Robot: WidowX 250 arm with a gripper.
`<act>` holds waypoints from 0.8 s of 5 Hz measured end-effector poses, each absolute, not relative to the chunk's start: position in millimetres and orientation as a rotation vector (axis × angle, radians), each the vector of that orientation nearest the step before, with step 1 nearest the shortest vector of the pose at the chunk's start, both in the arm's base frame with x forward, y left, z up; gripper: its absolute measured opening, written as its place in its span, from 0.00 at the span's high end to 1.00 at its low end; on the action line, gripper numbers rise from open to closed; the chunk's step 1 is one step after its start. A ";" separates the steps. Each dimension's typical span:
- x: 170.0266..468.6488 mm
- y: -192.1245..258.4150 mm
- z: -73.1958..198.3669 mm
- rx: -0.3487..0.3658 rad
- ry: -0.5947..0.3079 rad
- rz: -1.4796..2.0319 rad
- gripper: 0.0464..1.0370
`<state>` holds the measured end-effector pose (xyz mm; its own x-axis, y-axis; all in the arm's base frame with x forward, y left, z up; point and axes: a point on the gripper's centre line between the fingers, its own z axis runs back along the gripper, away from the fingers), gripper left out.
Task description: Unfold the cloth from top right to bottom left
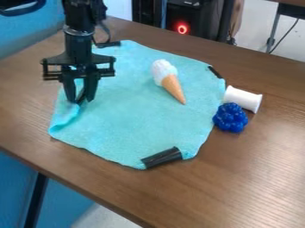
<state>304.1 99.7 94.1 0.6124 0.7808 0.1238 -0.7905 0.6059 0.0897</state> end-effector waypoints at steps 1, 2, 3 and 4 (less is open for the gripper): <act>302.4 103.1 94.9 0.132 -0.064 0.904 0.92; 294.9 113.3 106.5 0.105 -0.072 0.928 0.99; 280.8 130.2 123.2 0.072 -0.079 0.958 1.00; 264.6 152.4 126.4 0.075 -0.072 0.982 0.97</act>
